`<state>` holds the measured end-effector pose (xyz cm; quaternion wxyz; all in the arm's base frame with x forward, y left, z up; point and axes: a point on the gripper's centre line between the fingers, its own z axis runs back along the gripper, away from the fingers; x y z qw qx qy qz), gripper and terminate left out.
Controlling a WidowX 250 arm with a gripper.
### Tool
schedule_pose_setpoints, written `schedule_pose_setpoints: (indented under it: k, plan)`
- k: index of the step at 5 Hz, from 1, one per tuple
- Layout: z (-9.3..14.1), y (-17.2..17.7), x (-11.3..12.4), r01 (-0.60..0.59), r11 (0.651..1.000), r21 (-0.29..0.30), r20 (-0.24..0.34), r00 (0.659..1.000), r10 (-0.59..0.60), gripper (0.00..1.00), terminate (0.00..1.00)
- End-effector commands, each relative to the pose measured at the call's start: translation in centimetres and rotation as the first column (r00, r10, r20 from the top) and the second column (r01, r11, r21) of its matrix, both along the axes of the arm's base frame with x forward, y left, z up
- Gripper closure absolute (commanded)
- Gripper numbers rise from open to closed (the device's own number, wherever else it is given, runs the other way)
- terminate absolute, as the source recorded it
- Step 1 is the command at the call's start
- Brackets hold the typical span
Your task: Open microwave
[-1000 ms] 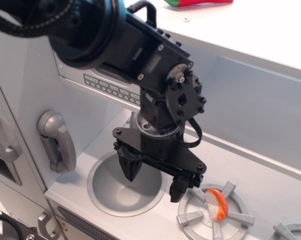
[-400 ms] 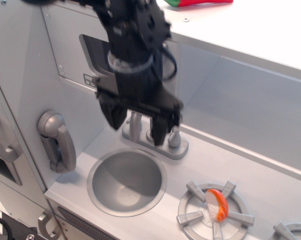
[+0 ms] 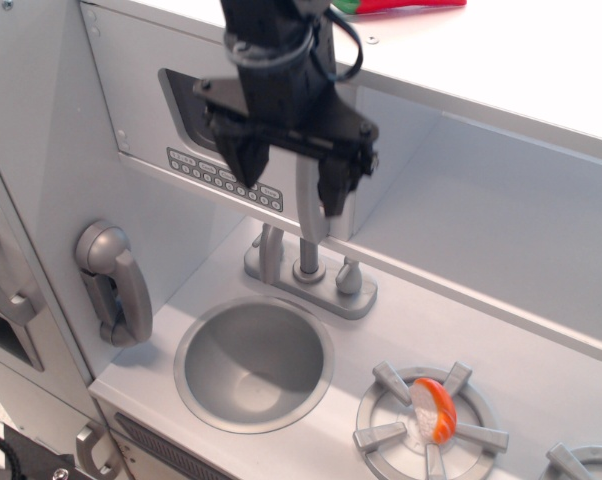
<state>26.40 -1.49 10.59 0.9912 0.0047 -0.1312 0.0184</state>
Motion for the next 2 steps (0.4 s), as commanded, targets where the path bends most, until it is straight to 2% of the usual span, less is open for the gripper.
schedule_pose_setpoints:
  k: [1,2]
  plan:
    - [1.43,0.43,2.57,-0.036,0.999,0.021,0.097,0.995,0.034,0.0,0.0]
    - [1.5,0.8,2.98,-0.049,0.998,0.044,0.127,0.991,0.043,0.0,0.0]
